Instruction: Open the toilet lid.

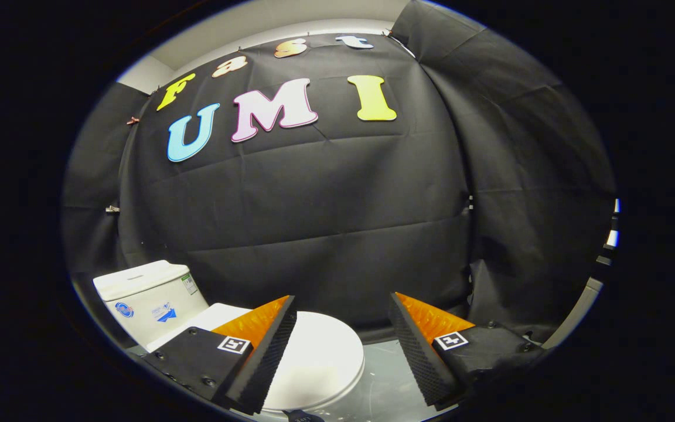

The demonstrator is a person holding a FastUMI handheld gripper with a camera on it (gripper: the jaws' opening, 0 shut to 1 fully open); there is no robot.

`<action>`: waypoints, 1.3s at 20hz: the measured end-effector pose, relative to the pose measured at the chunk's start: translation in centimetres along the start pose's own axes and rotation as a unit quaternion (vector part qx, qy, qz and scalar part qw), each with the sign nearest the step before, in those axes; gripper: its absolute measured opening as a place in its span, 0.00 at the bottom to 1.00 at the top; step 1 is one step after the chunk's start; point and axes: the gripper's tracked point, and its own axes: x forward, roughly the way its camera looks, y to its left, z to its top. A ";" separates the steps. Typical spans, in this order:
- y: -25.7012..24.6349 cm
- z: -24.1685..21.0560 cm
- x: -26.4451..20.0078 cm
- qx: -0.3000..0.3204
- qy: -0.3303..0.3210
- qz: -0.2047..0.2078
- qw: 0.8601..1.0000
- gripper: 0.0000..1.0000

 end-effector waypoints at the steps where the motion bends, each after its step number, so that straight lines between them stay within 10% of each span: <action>1: 0.1 -0.1 0.0 -0.002 0.000 0.001 1.000 0.98; 26: 0.5 -3.4 -3.1 -0.002 0.056 0.023 0.998 0.98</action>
